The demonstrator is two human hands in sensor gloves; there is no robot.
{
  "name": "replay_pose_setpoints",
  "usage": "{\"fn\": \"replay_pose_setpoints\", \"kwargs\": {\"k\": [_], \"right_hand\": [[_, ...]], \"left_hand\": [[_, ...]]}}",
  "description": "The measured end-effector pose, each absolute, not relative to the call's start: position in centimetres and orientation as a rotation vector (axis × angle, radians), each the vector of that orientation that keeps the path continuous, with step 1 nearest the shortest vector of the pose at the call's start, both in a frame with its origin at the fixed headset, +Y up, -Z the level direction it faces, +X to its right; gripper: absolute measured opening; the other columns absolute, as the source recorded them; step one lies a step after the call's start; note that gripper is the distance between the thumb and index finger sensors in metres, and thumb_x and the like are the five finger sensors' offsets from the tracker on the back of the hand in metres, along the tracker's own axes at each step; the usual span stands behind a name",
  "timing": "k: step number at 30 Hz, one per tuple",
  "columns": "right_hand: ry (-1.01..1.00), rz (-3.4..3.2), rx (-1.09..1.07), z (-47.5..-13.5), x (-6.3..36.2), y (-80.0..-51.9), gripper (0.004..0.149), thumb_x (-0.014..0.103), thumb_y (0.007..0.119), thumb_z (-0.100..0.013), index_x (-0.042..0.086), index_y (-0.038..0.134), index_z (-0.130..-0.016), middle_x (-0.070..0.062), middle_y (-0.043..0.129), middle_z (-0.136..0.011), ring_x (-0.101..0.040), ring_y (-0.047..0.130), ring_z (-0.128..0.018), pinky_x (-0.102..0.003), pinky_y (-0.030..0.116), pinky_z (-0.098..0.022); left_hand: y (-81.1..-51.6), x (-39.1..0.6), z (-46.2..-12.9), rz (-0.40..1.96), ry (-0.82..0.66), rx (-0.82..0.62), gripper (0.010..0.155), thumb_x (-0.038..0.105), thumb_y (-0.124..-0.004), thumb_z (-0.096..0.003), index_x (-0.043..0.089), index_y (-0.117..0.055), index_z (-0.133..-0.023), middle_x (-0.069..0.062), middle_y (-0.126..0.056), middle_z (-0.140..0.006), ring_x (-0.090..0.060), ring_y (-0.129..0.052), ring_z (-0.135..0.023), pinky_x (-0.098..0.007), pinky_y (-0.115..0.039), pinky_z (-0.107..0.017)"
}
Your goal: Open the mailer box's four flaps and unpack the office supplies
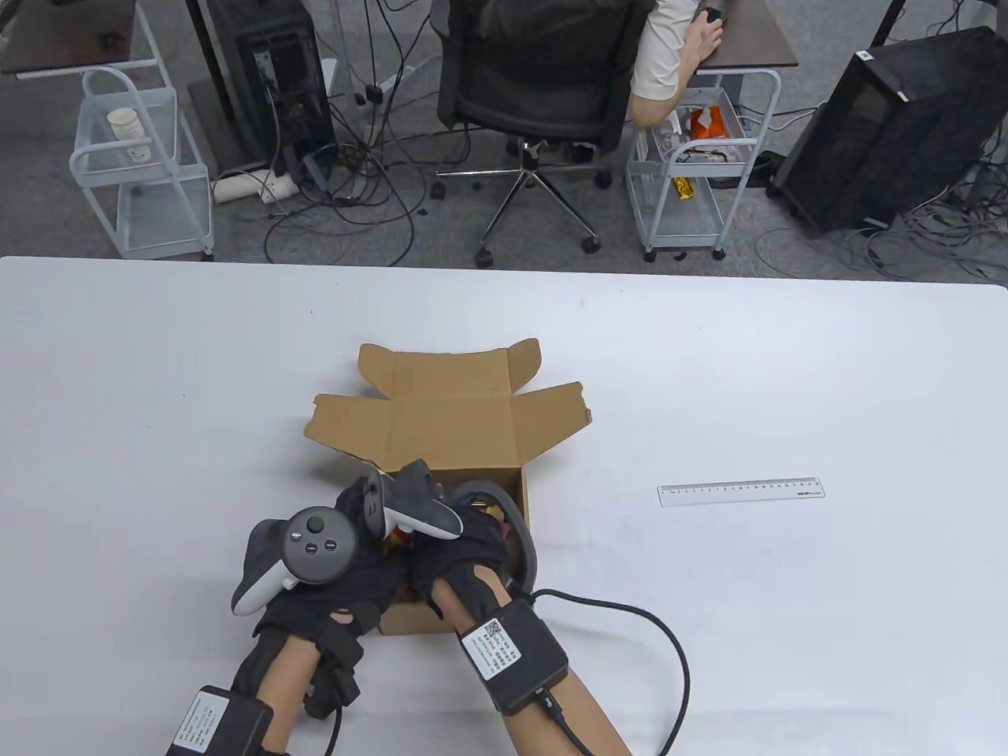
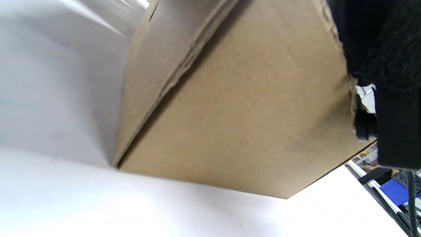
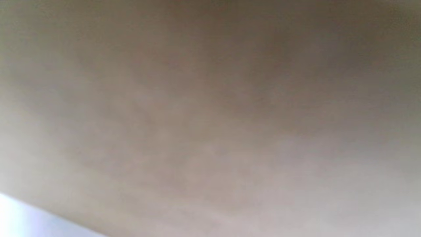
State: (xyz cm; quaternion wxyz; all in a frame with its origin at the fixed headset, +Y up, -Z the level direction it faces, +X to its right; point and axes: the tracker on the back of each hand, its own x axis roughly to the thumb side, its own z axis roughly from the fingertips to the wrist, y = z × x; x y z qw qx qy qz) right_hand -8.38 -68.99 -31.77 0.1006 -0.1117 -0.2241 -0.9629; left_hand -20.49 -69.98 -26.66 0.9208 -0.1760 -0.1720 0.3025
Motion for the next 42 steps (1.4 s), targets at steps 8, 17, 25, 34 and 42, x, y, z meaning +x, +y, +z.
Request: {"fn": "replay_pose_setpoints", "kwargs": {"k": [8,17,25,34,42], "right_hand": [[-0.565,-2.955,-0.386,-30.5,-6.0,-65.6,0.051,0.04,0.086,-0.056,0.017,0.076,-0.1,-0.002,0.103,-0.081,-0.024,0.108,-0.061,-0.049,0.089,-0.056],[-0.394,-3.174,-0.418,-28.6,-0.3,-59.4,0.052,0.04,0.087,-0.056,0.015,0.076,-0.1,-0.003,0.103,-0.08,-0.024,0.108,-0.06,-0.048,0.089,-0.055],[-0.306,-3.306,-0.232,-28.2,7.7,-56.6,0.052,0.041,0.087,-0.056,0.015,0.077,-0.1,-0.004,0.104,-0.079,-0.024,0.109,-0.058,-0.048,0.09,-0.054],[-0.276,-3.342,0.084,-28.5,15.9,-58.1,0.052,0.04,0.087,-0.056,0.015,0.077,-0.1,-0.003,0.104,-0.079,-0.023,0.109,-0.058,-0.048,0.09,-0.053],[-0.425,-3.332,0.316,-28.8,20.6,-62.8,0.052,0.041,0.087,-0.056,0.016,0.077,-0.1,-0.004,0.103,-0.08,-0.023,0.109,-0.057,-0.047,0.09,-0.053]], "left_hand": [[-70.0,-20.5,-26.6,0.624,-0.351,-0.357,0.083,0.042,-0.052,-0.0641,0.003,0.005,-0.109,-0.027,0.006,-0.118,-0.053,-0.003,-0.111,-0.067,-0.033,-0.078],[-70.0,-20.5,-26.6,0.621,-0.348,-0.355,0.083,0.043,-0.052,-0.0641,0.003,0.004,-0.109,-0.027,0.006,-0.118,-0.053,-0.004,-0.111,-0.067,-0.033,-0.078],[-70.0,-20.5,-26.6,0.619,-0.348,-0.355,0.083,0.043,-0.052,-0.0642,0.003,0.004,-0.11,-0.027,0.006,-0.118,-0.053,-0.003,-0.111,-0.067,-0.033,-0.078],[-70.0,-20.5,-26.6,0.621,-0.346,-0.352,0.083,0.044,-0.052,-0.0642,0.003,0.004,-0.11,-0.027,0.006,-0.118,-0.053,-0.003,-0.111,-0.067,-0.033,-0.078],[-70.1,-20.4,-26.6,0.622,-0.345,-0.351,0.084,0.044,-0.053,-0.0642,0.003,0.004,-0.11,-0.028,0.006,-0.118,-0.053,-0.003,-0.111,-0.067,-0.033,-0.077]]}}
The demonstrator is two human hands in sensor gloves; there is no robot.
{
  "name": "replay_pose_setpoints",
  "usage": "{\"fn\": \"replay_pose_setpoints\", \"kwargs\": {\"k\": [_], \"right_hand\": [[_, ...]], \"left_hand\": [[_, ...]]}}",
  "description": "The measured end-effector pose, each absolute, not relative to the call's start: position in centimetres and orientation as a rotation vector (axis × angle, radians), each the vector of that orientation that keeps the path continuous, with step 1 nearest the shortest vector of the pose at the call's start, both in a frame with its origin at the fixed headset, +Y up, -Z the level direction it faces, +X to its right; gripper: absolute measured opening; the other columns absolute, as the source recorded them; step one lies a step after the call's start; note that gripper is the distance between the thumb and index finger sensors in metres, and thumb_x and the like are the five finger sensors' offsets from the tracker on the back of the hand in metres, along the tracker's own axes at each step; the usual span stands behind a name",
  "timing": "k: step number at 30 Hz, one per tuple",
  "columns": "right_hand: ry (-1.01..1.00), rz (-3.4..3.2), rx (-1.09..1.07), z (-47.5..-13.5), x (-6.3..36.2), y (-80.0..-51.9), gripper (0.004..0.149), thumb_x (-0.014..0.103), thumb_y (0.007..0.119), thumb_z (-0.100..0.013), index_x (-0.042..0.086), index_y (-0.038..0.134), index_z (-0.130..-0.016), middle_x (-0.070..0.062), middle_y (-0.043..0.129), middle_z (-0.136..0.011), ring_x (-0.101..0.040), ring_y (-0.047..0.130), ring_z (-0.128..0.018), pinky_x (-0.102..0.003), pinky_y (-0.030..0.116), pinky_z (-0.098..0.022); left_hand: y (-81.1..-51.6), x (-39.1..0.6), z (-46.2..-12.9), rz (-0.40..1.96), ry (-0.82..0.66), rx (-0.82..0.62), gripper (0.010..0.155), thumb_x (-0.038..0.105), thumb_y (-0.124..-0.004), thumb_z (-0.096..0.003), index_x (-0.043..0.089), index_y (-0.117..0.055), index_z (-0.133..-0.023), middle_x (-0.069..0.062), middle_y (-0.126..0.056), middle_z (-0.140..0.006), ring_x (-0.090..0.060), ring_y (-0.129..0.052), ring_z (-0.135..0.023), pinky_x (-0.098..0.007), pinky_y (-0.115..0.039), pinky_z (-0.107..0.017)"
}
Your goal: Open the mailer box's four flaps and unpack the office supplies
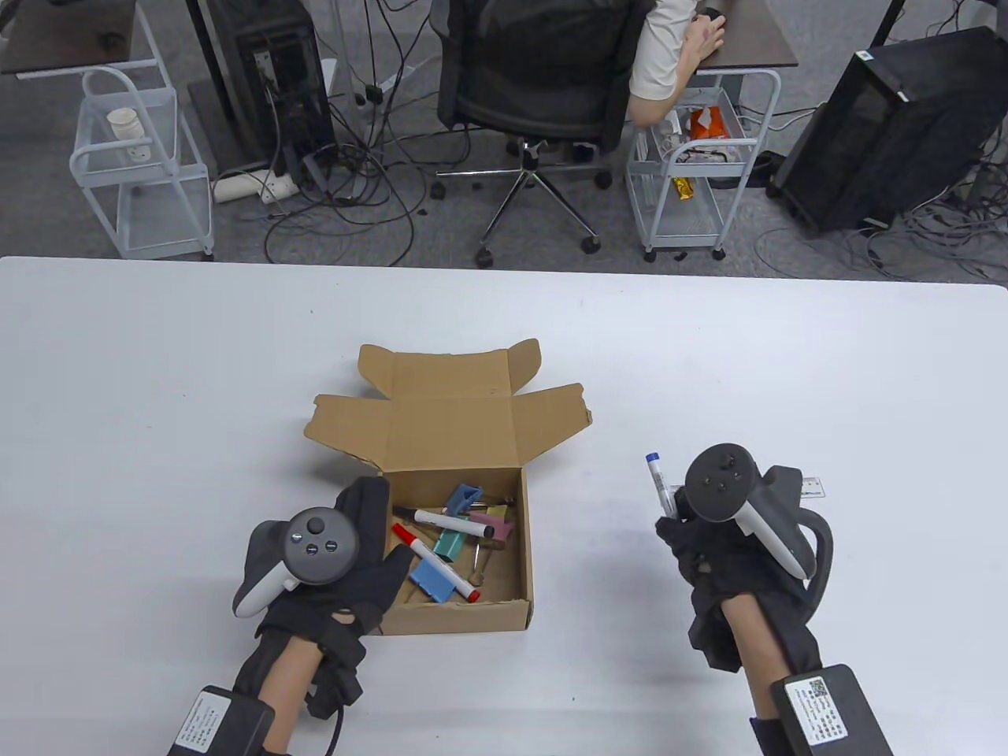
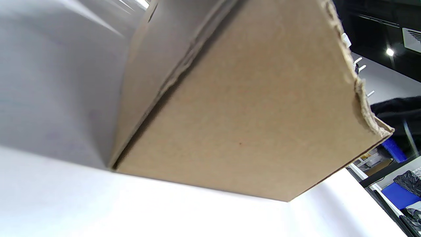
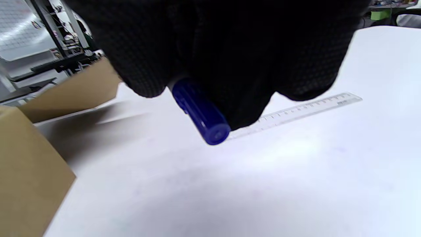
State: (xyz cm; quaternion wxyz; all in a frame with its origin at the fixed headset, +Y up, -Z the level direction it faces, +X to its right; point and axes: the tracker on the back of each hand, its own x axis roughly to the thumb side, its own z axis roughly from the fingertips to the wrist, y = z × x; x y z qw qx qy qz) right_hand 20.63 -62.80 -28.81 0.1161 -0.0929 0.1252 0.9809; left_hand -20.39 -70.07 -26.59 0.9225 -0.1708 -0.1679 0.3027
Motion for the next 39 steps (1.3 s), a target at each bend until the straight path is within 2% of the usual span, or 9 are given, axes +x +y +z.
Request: {"fn": "replay_pose_setpoints", "kwargs": {"k": [8,15,30,39], "right_hand": [[0.544,2.939,-0.417,-29.2,22.0,-67.7,0.052,0.041,0.087,-0.056,0.016,0.076,-0.1,-0.004,0.101,-0.082,-0.023,0.109,-0.058,-0.047,0.09,-0.053],[0.662,3.001,-0.512,-30.0,22.8,-70.5,0.052,0.042,0.088,-0.055,0.016,0.076,-0.1,-0.003,0.101,-0.081,-0.021,0.109,-0.057,-0.046,0.09,-0.053],[0.574,3.139,-0.567,-32.4,20.8,-70.9,0.053,0.048,0.086,-0.055,0.018,0.078,-0.098,0.0,0.102,-0.077,-0.018,0.109,-0.052,-0.044,0.092,-0.051],[0.544,3.164,-0.582,-32.4,20.6,-70.9,0.056,0.051,0.085,-0.054,0.017,0.079,-0.098,0.001,0.102,-0.075,-0.017,0.11,-0.051,-0.043,0.092,-0.05]], "left_hand": [[-70.1,-20.4,-26.6,0.621,-0.346,-0.352,0.084,0.044,-0.053,-0.0642,0.003,0.004,-0.11,-0.027,0.006,-0.118,-0.053,-0.003,-0.11,-0.067,-0.032,-0.077],[-70.1,-20.4,-26.6,0.625,-0.346,-0.353,0.084,0.044,-0.053,-0.0642,0.003,0.004,-0.11,-0.028,0.006,-0.118,-0.053,-0.003,-0.11,-0.067,-0.032,-0.078],[-70.1,-20.4,-26.6,0.629,-0.338,-0.346,0.084,0.045,-0.053,-0.0642,0.003,0.004,-0.11,-0.027,0.005,-0.118,-0.053,-0.003,-0.111,-0.067,-0.033,-0.077],[-70.1,-20.5,-26.6,0.632,-0.337,-0.345,0.084,0.045,-0.053,-0.0641,0.004,0.004,-0.11,-0.027,0.005,-0.118,-0.053,-0.003,-0.111,-0.067,-0.033,-0.077]]}}
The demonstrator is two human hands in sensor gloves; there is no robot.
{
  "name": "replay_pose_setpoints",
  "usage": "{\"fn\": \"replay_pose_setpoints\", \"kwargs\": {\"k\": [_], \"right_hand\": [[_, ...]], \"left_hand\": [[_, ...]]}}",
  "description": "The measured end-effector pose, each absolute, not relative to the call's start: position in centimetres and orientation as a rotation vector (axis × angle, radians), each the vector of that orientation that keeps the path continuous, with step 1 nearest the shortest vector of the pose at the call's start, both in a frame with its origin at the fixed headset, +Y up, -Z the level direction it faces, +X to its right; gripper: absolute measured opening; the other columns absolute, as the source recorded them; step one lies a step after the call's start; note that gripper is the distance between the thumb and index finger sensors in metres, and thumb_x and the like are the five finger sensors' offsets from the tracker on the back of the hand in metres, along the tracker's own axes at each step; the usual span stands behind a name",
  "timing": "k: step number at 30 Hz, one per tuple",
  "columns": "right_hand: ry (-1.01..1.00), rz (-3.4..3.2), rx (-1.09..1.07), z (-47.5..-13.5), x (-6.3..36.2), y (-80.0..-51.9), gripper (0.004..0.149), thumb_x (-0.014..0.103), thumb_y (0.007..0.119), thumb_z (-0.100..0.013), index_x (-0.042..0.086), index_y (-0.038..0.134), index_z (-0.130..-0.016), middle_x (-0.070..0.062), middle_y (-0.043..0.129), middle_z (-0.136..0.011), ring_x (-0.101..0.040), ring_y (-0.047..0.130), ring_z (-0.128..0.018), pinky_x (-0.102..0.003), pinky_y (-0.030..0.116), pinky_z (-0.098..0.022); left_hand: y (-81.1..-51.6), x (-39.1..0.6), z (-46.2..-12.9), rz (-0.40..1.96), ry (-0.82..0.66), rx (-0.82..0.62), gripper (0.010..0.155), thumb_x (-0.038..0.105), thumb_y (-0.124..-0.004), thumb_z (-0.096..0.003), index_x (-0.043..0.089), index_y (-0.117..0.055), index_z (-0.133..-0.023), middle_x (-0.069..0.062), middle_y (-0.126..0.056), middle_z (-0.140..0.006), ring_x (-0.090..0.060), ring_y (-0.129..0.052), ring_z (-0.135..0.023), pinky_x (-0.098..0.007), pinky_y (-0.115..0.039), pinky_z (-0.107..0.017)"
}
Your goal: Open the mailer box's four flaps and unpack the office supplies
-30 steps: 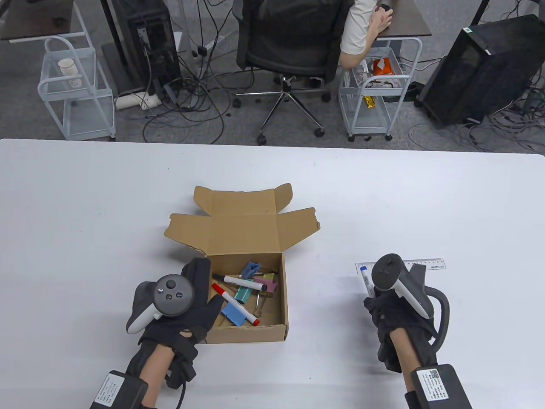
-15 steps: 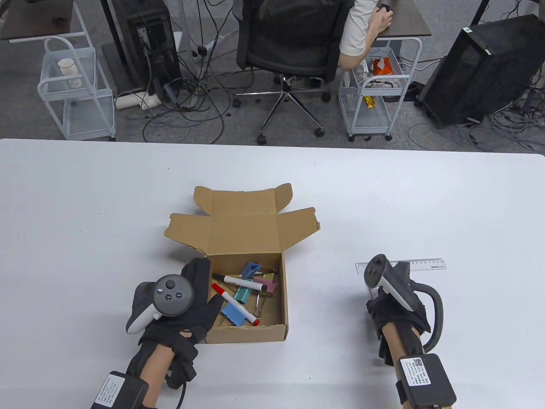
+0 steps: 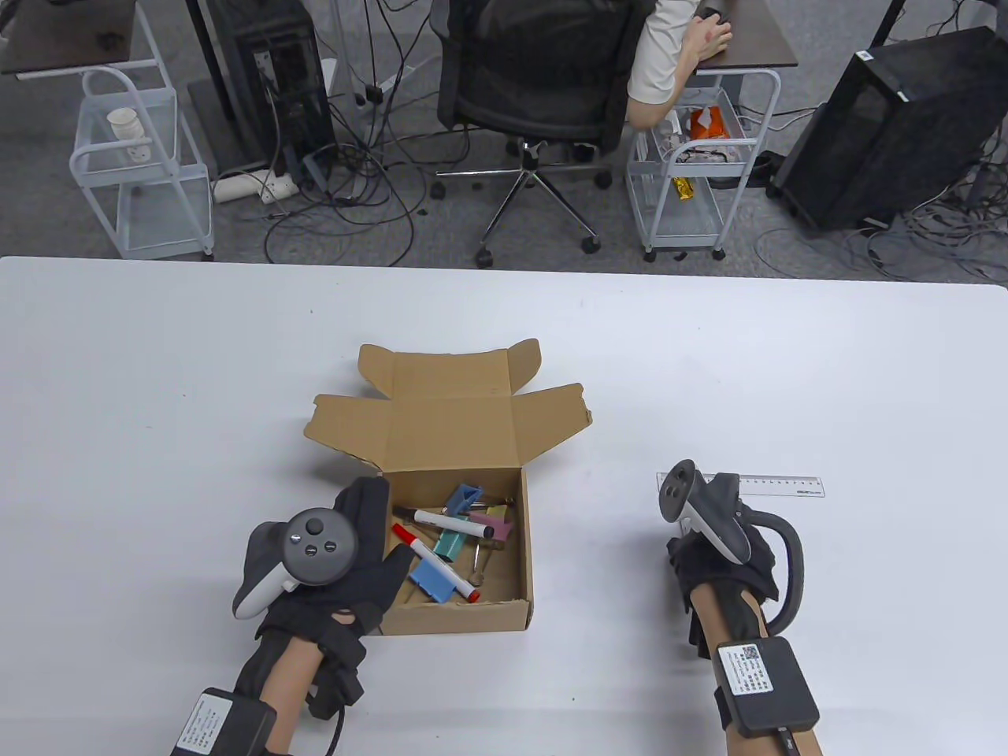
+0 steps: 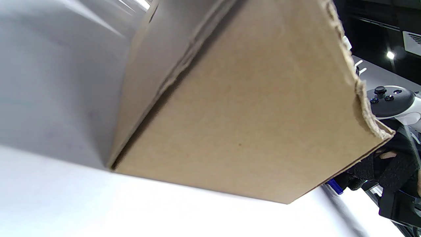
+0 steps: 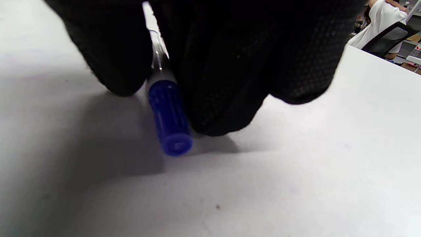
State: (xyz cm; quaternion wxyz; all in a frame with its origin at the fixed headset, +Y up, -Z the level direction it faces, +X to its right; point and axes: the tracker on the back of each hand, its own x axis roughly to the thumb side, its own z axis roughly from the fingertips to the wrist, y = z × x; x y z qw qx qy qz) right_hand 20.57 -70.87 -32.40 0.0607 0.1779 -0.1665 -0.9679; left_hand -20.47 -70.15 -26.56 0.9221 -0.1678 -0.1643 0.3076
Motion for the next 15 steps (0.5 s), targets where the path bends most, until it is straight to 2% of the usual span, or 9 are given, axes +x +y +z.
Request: {"fn": "replay_pose_setpoints", "kwargs": {"k": [15], "right_hand": [[-0.461,-2.933,0.54,-32.27,20.45,-70.78,0.058,0.051,0.085,-0.054,0.012,0.081,-0.096,0.001,0.105,-0.071,-0.017,0.112,-0.048,-0.043,0.094,-0.049]], "left_hand": [[-70.16,-20.47,-26.59,0.634,-0.339,-0.346,0.084,0.045,-0.053,-0.0642,0.003,0.004,-0.11,-0.027,0.005,-0.118,-0.053,-0.003,-0.11,-0.067,-0.033,-0.077]]}}
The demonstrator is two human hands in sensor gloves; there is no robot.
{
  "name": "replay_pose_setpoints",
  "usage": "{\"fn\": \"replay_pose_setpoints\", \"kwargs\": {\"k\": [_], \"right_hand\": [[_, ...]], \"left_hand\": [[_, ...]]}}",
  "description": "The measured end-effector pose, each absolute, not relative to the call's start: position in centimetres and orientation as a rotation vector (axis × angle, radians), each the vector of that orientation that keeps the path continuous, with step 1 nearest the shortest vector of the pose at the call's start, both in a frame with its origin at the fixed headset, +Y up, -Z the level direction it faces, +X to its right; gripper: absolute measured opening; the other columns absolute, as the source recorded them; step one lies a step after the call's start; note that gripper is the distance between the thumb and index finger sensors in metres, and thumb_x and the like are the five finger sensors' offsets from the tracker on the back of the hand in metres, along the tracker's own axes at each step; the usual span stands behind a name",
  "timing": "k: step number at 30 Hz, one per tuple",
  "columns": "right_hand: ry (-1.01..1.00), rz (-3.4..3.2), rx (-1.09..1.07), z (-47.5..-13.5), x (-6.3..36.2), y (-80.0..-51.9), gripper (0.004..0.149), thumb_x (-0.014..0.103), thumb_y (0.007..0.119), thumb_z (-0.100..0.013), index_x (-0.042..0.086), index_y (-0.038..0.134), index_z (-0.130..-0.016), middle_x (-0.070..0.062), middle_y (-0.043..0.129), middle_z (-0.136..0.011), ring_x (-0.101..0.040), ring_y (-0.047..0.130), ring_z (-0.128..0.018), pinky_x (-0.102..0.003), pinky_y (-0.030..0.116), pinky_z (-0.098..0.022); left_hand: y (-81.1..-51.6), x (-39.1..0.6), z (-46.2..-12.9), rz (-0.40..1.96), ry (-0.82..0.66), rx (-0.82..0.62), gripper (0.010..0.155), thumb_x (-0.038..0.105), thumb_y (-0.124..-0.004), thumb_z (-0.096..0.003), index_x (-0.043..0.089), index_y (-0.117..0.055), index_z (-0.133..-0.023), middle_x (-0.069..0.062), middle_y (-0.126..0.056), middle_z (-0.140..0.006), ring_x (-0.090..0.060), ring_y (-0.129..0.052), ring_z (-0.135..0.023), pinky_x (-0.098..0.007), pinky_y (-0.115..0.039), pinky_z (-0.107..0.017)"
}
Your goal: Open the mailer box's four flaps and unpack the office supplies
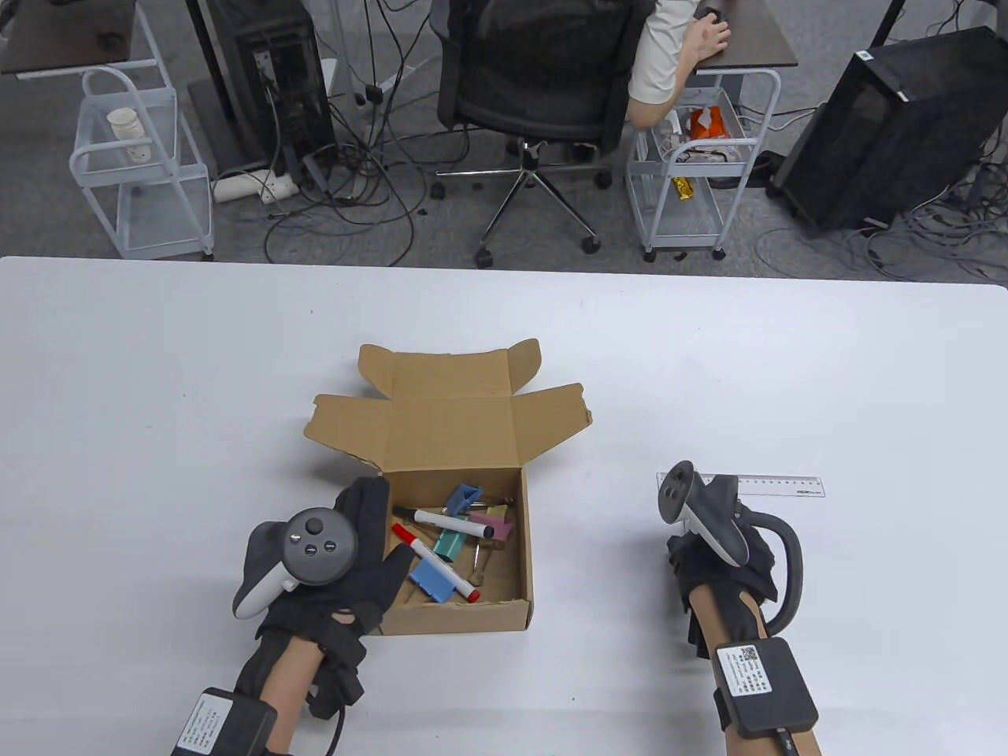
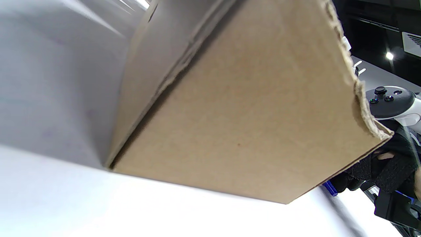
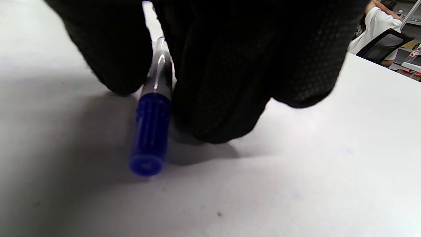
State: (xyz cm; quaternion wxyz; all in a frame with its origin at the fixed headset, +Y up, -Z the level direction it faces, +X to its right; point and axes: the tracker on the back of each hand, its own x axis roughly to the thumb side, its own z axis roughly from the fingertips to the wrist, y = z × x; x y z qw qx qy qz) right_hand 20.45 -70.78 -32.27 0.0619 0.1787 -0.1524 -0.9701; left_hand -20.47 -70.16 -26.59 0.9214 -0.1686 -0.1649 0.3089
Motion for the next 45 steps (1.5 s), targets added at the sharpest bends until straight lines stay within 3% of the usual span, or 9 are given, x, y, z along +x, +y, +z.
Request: {"fn": "replay_pose_setpoints", "kwargs": {"k": [4,12,22,30,38,41,42,43,45], "right_hand": [[-0.405,-2.934,0.497,-31.7,20.1,-69.3,0.06,0.052,0.082,-0.055,0.013,0.077,-0.1,-0.003,0.102,-0.08,-0.022,0.11,-0.057,-0.047,0.09,-0.054],[-0.11,-3.086,0.079,-29.0,14.2,-61.5,0.062,0.051,0.08,-0.056,0.018,0.067,-0.107,-0.011,0.085,-0.106,-0.042,0.088,-0.091,-0.061,0.073,-0.069],[0.002,-3.026,-0.439,-26.8,3.5,-58.2,0.06,0.047,0.08,-0.057,0.017,0.067,-0.107,-0.012,0.083,-0.108,-0.041,0.086,-0.094,-0.058,0.074,-0.07],[-0.133,-2.924,-0.553,-28.6,-2.8,-59.5,0.055,0.044,0.082,-0.057,0.018,0.072,-0.104,-0.009,0.088,-0.103,-0.036,0.093,-0.089,-0.053,0.079,-0.067],[-0.41,-2.778,-0.567,-31.3,-6.9,-64.1,0.054,0.044,0.083,-0.056,0.019,0.074,-0.103,-0.007,0.09,-0.1,-0.034,0.096,-0.085,-0.051,0.082,-0.065],[-0.462,-2.692,-0.546,-32.0,-7.8,-65.8,0.054,0.045,0.084,-0.056,0.02,0.074,-0.102,0.0,0.099,-0.079,-0.036,0.098,-0.083,-0.052,0.082,-0.064],[-0.467,-2.671,-0.538,-32.2,-7.9,-66.2,0.054,0.045,0.084,-0.055,0.02,0.075,-0.102,-0.001,0.105,-0.083,-0.036,0.099,-0.081,-0.052,0.083,-0.064],[-0.495,-2.654,-0.513,-32.4,-8.0,-66.7,0.053,0.046,0.084,-0.055,0.021,0.076,-0.102,-0.004,0.1,-0.098,-0.036,0.1,-0.081,-0.053,0.083,-0.063],[-0.52,-2.612,-0.487,-32.6,-8.3,-67.5,0.052,0.046,0.085,-0.055,0.026,0.076,-0.101,-0.002,0.096,-0.101,-0.033,0.101,-0.079,-0.053,0.083,-0.062]], "left_hand": [[-70.2,-20.4,-26.6,0.633,-0.342,-0.35,0.084,0.045,-0.053,-0.0641,0.004,0.004,-0.11,-0.027,0.005,-0.118,-0.053,-0.003,-0.11,-0.067,-0.033,-0.078],[-70.4,-20.6,-26.7,0.684,-0.347,-0.346,0.089,0.045,-0.053,-0.064,0.001,0.014,-0.104,-0.029,0.004,-0.118,-0.054,-0.009,-0.113,-0.067,-0.036,-0.078],[-70.7,-20.9,-26.8,0.776,-0.336,-0.345,0.082,0.035,-0.052,-0.0632,-0.004,0.007,-0.105,-0.035,-0.004,-0.118,-0.059,-0.023,-0.113,-0.066,-0.044,-0.077],[-71.1,-21.4,-26.8,0.907,-0.3,-0.341,0.08,0.034,-0.053,-0.063,-0.003,0.003,-0.107,-0.034,-0.007,-0.119,-0.059,-0.03,-0.113,-0.065,-0.048,-0.076],[-71.6,-22.0,-26.8,1.066,-0.216,-0.364,0.079,0.035,-0.055,-0.0632,-0.005,-0.006,-0.109,-0.035,-0.018,-0.119,-0.061,-0.036,-0.111,-0.066,-0.052,-0.074],[-71.8,-22.2,-26.8,1.108,-0.187,-0.381,0.078,0.036,-0.055,-0.0634,-0.006,-0.009,-0.11,-0.036,-0.017,-0.119,-0.062,-0.036,-0.11,-0.067,-0.052,-0.074],[-71.9,-22.2,-26.9,1.125,-0.179,-0.384,0.077,0.037,-0.054,-0.0634,-0.006,-0.009,-0.11,-0.036,-0.018,-0.119,-0.062,-0.036,-0.111,-0.067,-0.052,-0.074],[-71.9,-22.3,-26.9,1.139,-0.175,-0.391,0.077,0.037,-0.054,-0.0635,-0.005,-0.01,-0.11,-0.036,-0.018,-0.119,-0.062,-0.036,-0.11,-0.067,-0.052,-0.074],[-72.0,-22.3,-26.9,1.147,-0.173,-0.417,0.077,0.038,-0.053,-0.0637,-0.004,-0.008,-0.11,-0.035,-0.017,-0.12,-0.062,-0.035,-0.111,-0.068,-0.051,-0.074]]}}
